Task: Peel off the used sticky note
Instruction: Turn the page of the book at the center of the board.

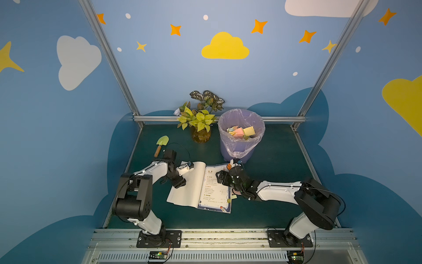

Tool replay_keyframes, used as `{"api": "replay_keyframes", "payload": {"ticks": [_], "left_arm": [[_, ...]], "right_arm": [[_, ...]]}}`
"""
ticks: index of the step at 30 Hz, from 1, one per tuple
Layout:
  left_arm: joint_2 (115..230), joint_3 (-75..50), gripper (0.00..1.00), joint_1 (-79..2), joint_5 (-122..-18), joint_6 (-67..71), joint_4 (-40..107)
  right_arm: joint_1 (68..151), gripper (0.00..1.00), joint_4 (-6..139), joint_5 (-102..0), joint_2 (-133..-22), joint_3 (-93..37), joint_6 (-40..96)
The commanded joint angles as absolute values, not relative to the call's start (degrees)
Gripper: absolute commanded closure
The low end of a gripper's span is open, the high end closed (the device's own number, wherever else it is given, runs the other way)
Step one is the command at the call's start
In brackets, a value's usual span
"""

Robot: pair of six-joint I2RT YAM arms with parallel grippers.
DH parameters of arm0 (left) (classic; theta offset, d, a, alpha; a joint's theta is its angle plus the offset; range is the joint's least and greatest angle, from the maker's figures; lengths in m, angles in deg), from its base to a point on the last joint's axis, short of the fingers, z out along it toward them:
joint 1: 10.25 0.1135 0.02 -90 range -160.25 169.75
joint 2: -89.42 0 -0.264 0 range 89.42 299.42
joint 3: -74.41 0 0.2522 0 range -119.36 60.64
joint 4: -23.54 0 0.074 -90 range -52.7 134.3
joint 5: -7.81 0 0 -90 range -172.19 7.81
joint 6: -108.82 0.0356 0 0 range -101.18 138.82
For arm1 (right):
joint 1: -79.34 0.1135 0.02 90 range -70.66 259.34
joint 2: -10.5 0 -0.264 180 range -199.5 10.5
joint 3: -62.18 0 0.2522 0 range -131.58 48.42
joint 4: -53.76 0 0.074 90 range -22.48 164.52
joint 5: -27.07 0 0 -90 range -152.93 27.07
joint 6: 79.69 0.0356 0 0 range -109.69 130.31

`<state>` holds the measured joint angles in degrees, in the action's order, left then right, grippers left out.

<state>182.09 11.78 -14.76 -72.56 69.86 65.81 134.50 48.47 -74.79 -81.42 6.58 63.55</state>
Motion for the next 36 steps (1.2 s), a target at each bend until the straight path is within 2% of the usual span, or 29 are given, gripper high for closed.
{"api": "replay_keyframes", "payload": {"ticks": [1, 8, 18, 36], "left_arm": [[181.7, 13.7, 0.3, -14.9, -73.8, 70.7, 65.7], [179.9, 13.8, 0.3, -14.4, -73.0, 70.8, 66.7], [176.2, 8.2, 0.3, -7.3, -60.2, 70.7, 75.0], [171.7, 3.6, 0.31, 1.4, -51.6, 72.4, 82.4]], "right_arm": [[135.7, 0.14, 51.3, -76.3, -80.6, 4.6, 62.0], [137.9, 0.14, 50.2, -74.1, -81.4, 3.0, 62.5], [141.4, 0.13, 50.3, -72.7, -83.1, -1.4, 62.0], [143.3, 0.09, 52.7, -61.4, -100.8, -21.5, 61.7]]}}
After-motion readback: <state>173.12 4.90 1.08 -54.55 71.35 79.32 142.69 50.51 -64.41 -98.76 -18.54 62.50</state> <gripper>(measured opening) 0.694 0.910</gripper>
